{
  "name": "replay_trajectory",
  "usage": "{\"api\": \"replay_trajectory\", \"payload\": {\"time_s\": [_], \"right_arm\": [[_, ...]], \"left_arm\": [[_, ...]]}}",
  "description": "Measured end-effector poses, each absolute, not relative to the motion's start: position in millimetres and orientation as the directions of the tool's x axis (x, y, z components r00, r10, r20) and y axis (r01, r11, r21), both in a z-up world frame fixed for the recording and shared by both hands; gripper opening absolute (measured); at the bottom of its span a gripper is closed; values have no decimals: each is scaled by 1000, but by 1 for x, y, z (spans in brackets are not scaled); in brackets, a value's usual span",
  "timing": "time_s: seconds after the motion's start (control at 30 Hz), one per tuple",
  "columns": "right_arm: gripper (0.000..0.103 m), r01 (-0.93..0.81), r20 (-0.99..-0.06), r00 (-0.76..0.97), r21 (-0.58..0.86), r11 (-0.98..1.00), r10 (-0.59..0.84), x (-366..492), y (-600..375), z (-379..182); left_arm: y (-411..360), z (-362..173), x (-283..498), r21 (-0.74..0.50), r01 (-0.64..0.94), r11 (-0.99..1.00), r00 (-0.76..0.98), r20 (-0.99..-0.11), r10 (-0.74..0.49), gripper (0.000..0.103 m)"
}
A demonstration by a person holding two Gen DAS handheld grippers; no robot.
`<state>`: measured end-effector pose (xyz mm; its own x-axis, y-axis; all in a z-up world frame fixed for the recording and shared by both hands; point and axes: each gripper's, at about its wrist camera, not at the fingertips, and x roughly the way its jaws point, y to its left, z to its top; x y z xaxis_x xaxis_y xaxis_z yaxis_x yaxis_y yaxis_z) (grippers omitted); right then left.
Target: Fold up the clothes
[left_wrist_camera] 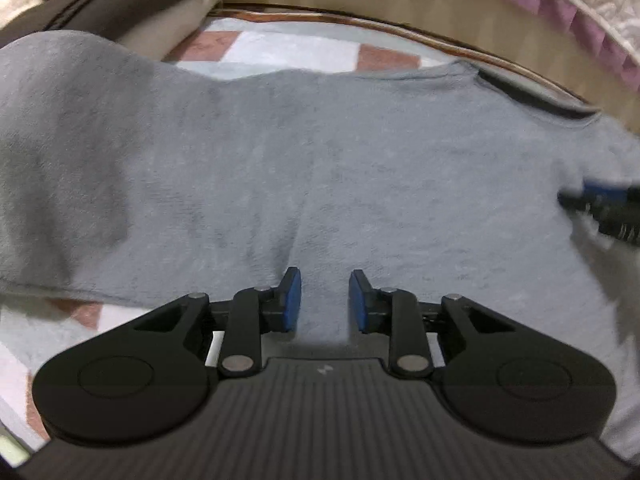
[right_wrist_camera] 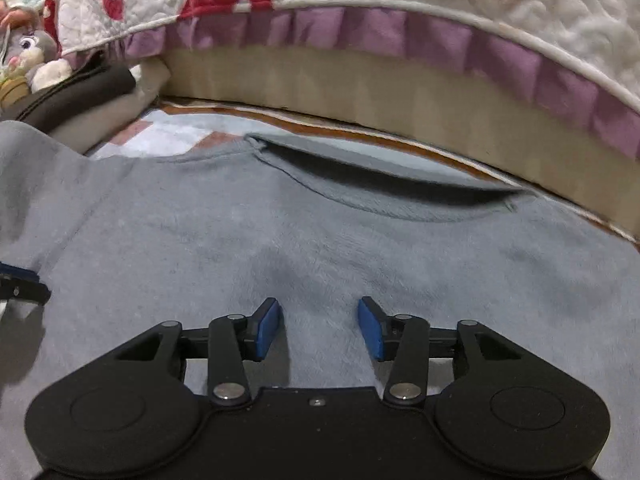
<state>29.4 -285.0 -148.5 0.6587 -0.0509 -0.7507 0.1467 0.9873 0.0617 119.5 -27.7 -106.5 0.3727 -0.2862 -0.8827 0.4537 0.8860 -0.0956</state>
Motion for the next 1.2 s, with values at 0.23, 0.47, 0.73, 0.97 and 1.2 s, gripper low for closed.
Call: {"api": "replay_trajectory", "payload": {"time_s": [0.23, 0.47, 0.73, 0.97, 1.2], "right_arm": [[61, 108, -767, 641, 55, 993, -28, 52, -286, -142], [63, 125, -764, 639, 215, 969, 87, 16, -273, -131], [61, -2, -794, 604, 82, 997, 66, -21, -231, -134], [61, -172, -803, 590, -17, 985, 89, -33, -187, -137], [71, -273, -811, 524, 131, 953, 261, -46, -163, -138]], "left_arm": [[-3, -80, 122, -148, 408, 901, 450, -827, -339, 30], [77, -37, 120, -142, 117, 983, 743, -644, -181, 42], [150, -24, 103, -132, -81, 988, 846, -533, -2, 37], [169, -31, 110, -216, -175, 960, 821, -570, 22, 40], [170, -32, 110, -297, -116, 948, 859, -510, -55, 63]]}}
